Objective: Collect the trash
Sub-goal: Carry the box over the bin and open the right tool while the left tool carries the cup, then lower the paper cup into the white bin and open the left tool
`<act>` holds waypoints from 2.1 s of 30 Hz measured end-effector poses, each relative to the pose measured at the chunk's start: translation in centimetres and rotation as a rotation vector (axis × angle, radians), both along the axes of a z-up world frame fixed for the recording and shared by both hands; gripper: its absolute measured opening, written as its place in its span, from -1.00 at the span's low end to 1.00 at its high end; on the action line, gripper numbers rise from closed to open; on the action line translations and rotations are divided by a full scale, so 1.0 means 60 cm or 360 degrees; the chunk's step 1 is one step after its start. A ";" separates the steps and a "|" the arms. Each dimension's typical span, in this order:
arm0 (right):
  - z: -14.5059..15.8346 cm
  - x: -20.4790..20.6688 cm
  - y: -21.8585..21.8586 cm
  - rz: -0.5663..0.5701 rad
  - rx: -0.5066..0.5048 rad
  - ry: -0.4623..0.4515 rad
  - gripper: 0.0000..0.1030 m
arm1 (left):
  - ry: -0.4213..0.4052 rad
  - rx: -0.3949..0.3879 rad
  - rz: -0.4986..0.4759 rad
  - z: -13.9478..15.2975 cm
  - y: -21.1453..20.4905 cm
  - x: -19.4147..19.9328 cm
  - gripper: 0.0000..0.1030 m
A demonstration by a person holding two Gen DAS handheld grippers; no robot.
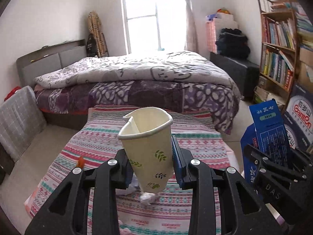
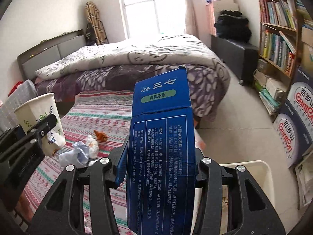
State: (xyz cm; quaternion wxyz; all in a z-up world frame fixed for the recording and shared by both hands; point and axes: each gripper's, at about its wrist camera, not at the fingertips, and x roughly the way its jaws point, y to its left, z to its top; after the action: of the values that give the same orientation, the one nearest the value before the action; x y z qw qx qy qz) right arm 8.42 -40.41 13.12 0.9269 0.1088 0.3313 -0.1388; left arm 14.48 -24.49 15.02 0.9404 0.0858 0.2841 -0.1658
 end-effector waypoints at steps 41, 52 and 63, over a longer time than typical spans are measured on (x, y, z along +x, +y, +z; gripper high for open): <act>0.009 -0.210 -0.276 -0.0839 -0.0171 0.0074 0.86 | 0.0139 0.0033 -0.0671 -0.060 -0.290 -0.164 -0.34; 0.005 -0.248 -0.322 -0.0975 -0.0170 0.0095 0.86 | 0.0199 0.0010 -0.0896 -0.072 -0.336 -0.203 0.14; 0.008 -0.212 -0.283 -0.0874 -0.0158 0.0089 0.86 | 0.0204 0.0044 -0.0761 -0.073 -0.300 -0.180 0.46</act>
State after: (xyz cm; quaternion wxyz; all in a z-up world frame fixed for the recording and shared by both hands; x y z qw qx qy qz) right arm -4.27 -57.38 13.60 0.8493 0.1451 0.3076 -0.4038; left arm 3.70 -42.50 10.62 0.8533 0.1527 0.3169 -0.3848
